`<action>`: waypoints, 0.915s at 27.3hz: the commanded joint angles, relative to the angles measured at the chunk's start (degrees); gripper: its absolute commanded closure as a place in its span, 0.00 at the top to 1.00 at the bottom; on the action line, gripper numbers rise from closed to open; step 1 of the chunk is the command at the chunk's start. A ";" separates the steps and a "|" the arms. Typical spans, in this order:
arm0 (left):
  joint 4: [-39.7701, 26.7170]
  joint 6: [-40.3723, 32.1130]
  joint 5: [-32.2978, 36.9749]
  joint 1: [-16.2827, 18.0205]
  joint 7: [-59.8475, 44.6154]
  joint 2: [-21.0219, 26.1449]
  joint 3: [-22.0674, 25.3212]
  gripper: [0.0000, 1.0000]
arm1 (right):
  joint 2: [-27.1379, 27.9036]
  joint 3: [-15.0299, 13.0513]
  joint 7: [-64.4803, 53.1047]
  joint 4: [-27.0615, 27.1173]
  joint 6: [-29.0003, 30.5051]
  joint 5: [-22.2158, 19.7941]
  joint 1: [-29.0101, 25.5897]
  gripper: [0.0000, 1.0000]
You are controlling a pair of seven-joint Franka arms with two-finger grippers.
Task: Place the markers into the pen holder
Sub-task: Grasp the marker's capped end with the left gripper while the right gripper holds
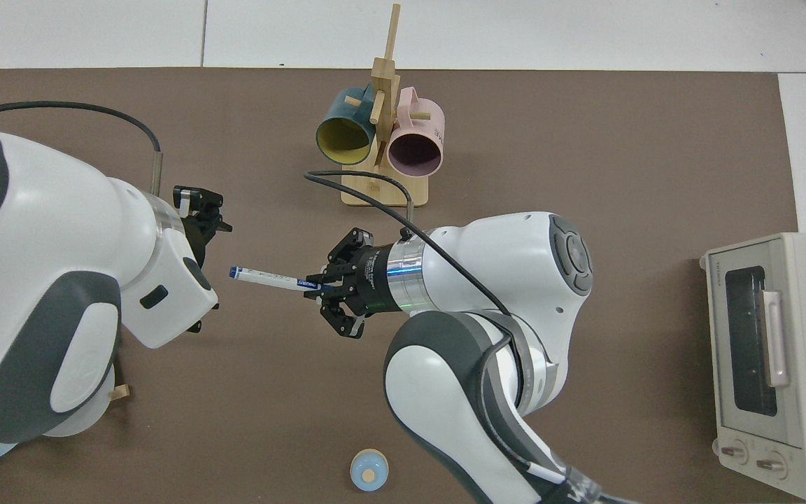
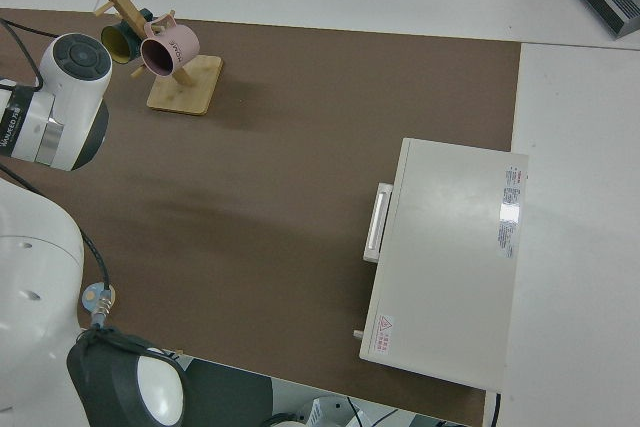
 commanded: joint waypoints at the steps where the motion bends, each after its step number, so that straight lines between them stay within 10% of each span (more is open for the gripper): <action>1: -2.79 1.06 -0.04 -1.80 -2.59 -0.48 -0.25 0.99 | -1.12 0.04 1.23 -0.29 0.97 1.06 0.03 0.00; 10: -2.27 1.06 0.66 -2.59 -1.80 0.14 -2.61 0.59 | -1.21 0.04 1.41 -0.37 0.97 1.15 -0.06 0.00; 18: 0.73 -0.26 1.28 -2.33 -1.53 1.46 -2.88 0.01 | -1.30 0.04 1.32 -0.37 0.97 0.97 -0.06 0.00; 25: 0.64 -0.44 1.28 -2.16 -1.53 1.37 -2.79 0.00 | -1.30 0.04 1.32 -0.37 0.97 0.97 -0.06 0.00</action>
